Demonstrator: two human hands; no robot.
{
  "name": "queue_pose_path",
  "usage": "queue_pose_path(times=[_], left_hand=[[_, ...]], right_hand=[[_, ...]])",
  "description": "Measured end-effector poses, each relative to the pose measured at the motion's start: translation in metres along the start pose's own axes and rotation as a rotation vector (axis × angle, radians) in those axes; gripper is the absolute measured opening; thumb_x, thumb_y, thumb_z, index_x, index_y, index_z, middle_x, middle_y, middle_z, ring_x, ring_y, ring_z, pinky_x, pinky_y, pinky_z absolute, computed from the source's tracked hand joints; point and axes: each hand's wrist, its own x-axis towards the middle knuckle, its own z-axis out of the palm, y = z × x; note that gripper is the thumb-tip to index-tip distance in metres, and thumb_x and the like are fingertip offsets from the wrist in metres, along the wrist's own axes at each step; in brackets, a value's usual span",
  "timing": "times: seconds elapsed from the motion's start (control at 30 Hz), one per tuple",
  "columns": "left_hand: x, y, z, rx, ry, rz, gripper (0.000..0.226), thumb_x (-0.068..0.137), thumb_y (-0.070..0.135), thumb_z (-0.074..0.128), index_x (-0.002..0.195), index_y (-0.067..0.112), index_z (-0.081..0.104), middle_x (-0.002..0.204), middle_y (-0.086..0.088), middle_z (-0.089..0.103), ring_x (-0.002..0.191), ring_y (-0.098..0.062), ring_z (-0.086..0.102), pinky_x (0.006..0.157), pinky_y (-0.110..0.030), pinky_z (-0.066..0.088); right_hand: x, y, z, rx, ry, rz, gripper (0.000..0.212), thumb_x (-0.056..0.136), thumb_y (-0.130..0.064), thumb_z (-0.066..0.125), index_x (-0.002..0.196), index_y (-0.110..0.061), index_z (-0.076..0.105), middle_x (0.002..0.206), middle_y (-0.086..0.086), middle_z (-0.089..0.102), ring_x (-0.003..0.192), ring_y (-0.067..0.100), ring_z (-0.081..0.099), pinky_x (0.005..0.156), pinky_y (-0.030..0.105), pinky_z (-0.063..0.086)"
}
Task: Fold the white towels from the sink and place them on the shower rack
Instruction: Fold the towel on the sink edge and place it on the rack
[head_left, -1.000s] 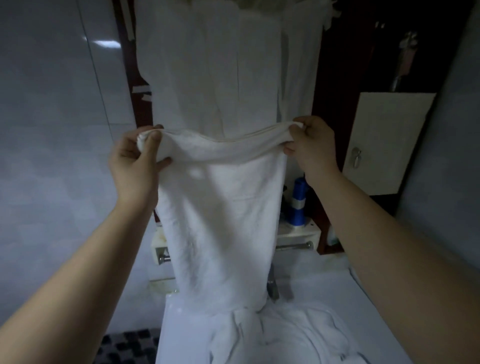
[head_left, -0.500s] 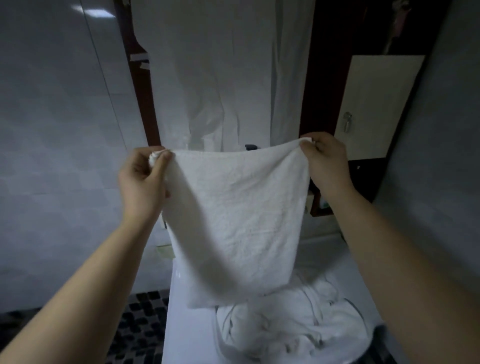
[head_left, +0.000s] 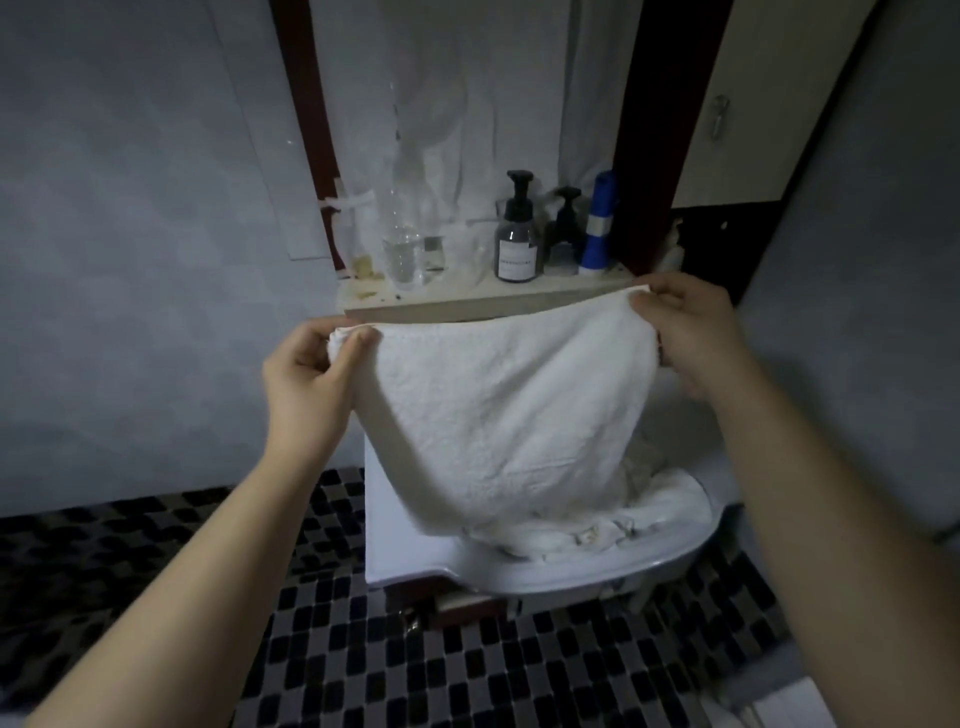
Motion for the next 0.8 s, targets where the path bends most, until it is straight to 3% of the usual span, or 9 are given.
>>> queue_pose_path(times=[0.1,0.2,0.33,0.4,0.53,0.63,0.73,0.8], left_hand=[[-0.025,-0.018,-0.01,0.035,-0.061,-0.087,0.012,0.083,0.047,0.074,0.085,0.035,0.075,0.079,0.012,0.072,0.06,-0.002,0.059,0.048,-0.02,0.047],[-0.047,-0.039,-0.013,0.039,-0.096,-0.196,0.016,0.08,0.048,0.074,0.085,0.033,0.075,0.081,0.011,0.073,0.065,-0.002,0.063,0.05,-0.021,0.049],[-0.064,-0.069,-0.012,0.05,-0.131,-0.287,0.015,0.083,0.044,0.076,0.088,0.03,0.076,0.078,0.003,0.072,0.063,-0.006,0.061,0.05,-0.023,0.049],[-0.07,-0.084,-0.009,0.04,-0.149,-0.355,0.01,0.088,0.037,0.076,0.089,0.028,0.076,0.08,-0.002,0.071,0.066,-0.009,0.061,0.053,-0.028,0.051],[-0.082,-0.113,0.004,0.047,-0.165,-0.421,0.006,0.092,0.027,0.073,0.087,0.026,0.075,0.086,0.007,0.073,0.076,-0.004,0.066,0.065,-0.02,0.054],[-0.086,-0.134,0.013,0.05,-0.129,-0.504,0.005,0.091,0.028,0.072,0.088,0.028,0.075,0.09,0.006,0.074,0.08,-0.006,0.068,0.068,-0.022,0.056],[-0.081,-0.154,0.022,0.096,-0.106,-0.568,0.003,0.092,0.033,0.072,0.092,0.032,0.076,0.093,0.003,0.074,0.083,-0.008,0.068,0.072,-0.025,0.057],[-0.076,-0.168,0.03,0.145,-0.071,-0.598,0.005,0.092,0.036,0.072,0.095,0.034,0.076,0.092,-0.003,0.071,0.079,-0.01,0.065,0.067,-0.031,0.057]], right_hand=[[-0.015,0.026,0.0,-0.006,-0.03,0.088,0.013,0.091,-0.021,0.068,0.083,-0.03,0.073,0.076,-0.014,0.075,0.066,0.002,0.069,0.047,0.02,0.051],[-0.027,0.053,0.002,-0.076,-0.052,0.142,0.019,0.09,-0.018,0.069,0.079,-0.033,0.075,0.073,-0.015,0.074,0.063,0.003,0.068,0.048,0.02,0.051],[-0.03,0.087,0.004,-0.139,-0.13,0.231,0.015,0.091,-0.015,0.069,0.082,-0.024,0.077,0.085,-0.002,0.076,0.082,0.023,0.069,0.074,0.036,0.053],[-0.027,0.106,0.007,-0.161,-0.172,0.281,0.013,0.09,-0.013,0.069,0.085,-0.022,0.077,0.09,0.0,0.076,0.087,0.022,0.069,0.08,0.034,0.053],[-0.017,0.145,0.019,-0.168,-0.192,0.347,0.017,0.09,-0.009,0.068,0.082,-0.022,0.075,0.087,-0.002,0.074,0.078,0.012,0.065,0.068,0.023,0.049],[-0.005,0.177,0.032,-0.161,-0.138,0.332,0.019,0.092,-0.008,0.067,0.082,-0.024,0.073,0.086,-0.009,0.072,0.079,0.007,0.064,0.071,0.02,0.048],[0.007,0.203,0.046,-0.141,-0.111,0.275,0.026,0.093,-0.008,0.065,0.08,-0.031,0.071,0.081,-0.02,0.072,0.075,-0.009,0.064,0.069,0.007,0.047],[0.016,0.221,0.056,-0.126,-0.117,0.262,0.029,0.092,-0.01,0.065,0.081,-0.035,0.072,0.082,-0.021,0.073,0.076,-0.008,0.065,0.068,0.007,0.047]])
